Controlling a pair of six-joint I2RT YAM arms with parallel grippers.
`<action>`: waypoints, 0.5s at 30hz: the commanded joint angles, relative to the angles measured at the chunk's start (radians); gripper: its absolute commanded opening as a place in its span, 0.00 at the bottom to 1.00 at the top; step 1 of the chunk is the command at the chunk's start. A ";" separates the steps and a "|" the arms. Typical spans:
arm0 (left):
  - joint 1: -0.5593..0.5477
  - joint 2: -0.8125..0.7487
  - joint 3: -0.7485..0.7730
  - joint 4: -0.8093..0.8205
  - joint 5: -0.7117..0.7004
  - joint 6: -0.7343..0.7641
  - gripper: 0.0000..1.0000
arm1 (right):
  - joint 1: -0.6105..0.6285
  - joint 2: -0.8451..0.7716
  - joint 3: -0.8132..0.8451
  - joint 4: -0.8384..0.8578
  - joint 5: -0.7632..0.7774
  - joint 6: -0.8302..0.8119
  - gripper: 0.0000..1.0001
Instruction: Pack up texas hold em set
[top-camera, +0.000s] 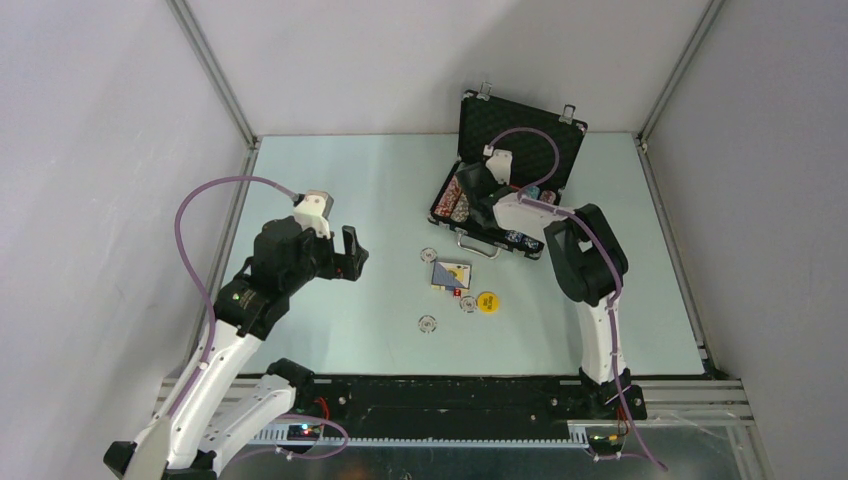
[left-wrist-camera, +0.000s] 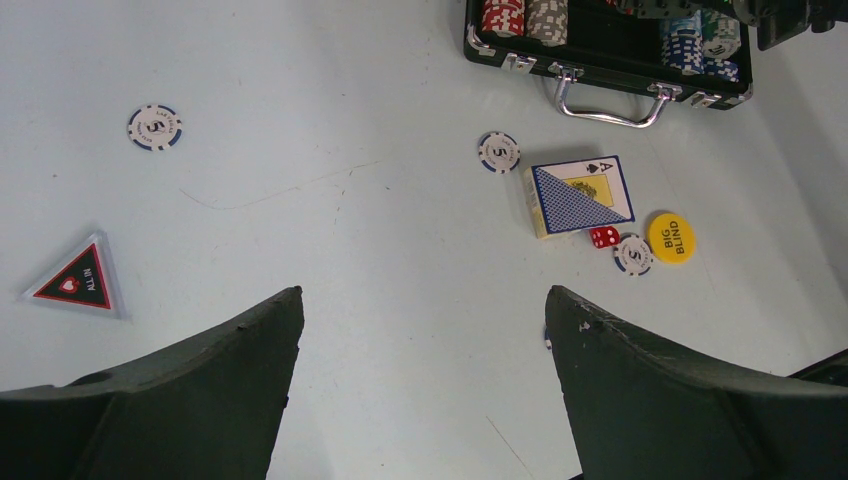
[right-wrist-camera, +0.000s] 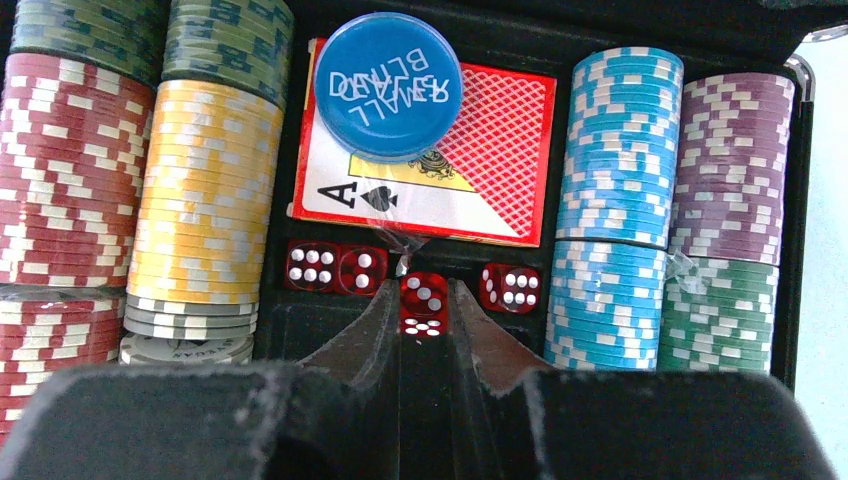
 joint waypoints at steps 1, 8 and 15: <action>0.007 0.001 0.001 0.032 0.016 0.020 0.96 | 0.011 -0.047 -0.013 0.062 0.052 -0.040 0.00; 0.007 0.003 0.001 0.032 0.019 0.020 0.96 | 0.000 -0.007 0.053 -0.004 0.047 -0.043 0.01; 0.007 0.002 0.000 0.032 0.020 0.020 0.96 | 0.006 0.027 0.104 -0.051 0.087 -0.060 0.03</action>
